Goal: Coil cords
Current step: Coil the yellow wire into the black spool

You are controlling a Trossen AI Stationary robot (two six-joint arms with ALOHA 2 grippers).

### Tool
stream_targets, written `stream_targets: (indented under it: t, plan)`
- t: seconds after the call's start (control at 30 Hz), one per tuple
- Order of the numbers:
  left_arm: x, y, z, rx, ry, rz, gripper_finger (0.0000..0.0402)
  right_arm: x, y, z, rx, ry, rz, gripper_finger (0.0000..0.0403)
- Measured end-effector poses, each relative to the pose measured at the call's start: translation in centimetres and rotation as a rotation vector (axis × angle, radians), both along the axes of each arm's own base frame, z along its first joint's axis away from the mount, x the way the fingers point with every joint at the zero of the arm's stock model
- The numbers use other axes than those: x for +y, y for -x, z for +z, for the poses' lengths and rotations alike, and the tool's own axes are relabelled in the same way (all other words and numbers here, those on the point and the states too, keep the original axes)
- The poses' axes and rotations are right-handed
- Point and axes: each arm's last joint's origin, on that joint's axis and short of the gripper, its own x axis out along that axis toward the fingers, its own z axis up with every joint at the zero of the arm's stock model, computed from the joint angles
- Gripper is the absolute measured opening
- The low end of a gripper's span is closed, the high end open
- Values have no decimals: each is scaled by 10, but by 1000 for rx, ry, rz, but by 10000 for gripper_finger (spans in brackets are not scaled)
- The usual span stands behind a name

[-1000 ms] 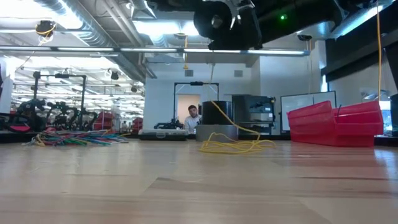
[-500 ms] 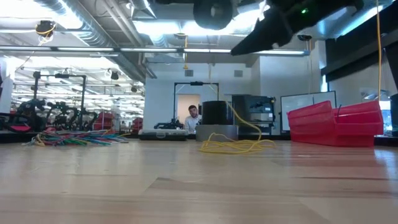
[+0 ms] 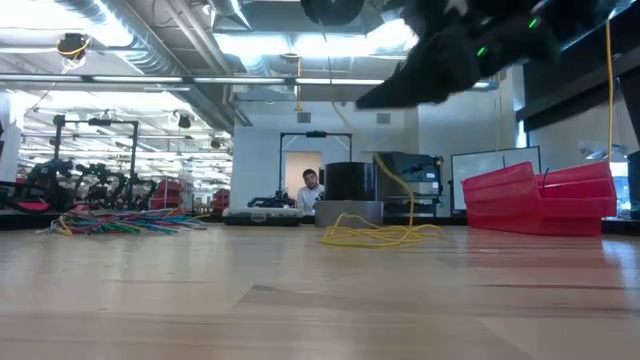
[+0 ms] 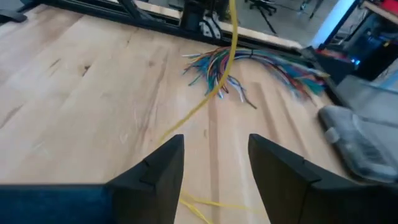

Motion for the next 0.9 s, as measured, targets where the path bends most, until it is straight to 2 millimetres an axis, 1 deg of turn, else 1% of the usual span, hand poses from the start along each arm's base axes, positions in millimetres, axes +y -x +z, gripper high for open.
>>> stream_targets:
  t: [0.13, 0.2, 0.3, 0.47, 0.6, 0.73, 0.9]
  plan:
    - [-1, 0, -1, 13, -16, 8, 1, -7, -13, -24, 21, -74, 45, 182]
    - [-1, 0, -1, 22, -20, 7, 1, -8, -18, -29, 21, -111, 105, 182]
    - [-1, 0, -2, 29, -23, 7, 1, -8, -22, -25, 11, -148, 156, 182]
    - [-1, 0, -2, 29, -23, 8, 1, -8, -24, -22, 0, -179, 144, 182]
    - [-1, 0, -2, 29, -23, 8, 1, -8, -23, -25, 28, -209, 127, 182]
    - [-1, 0, -2, 28, -22, 8, 1, -9, -23, -24, 19, -194, 79, 182]
    - [-1, 0, -2, 28, -22, 8, 1, -9, -24, -22, -6, -200, 100, 182]
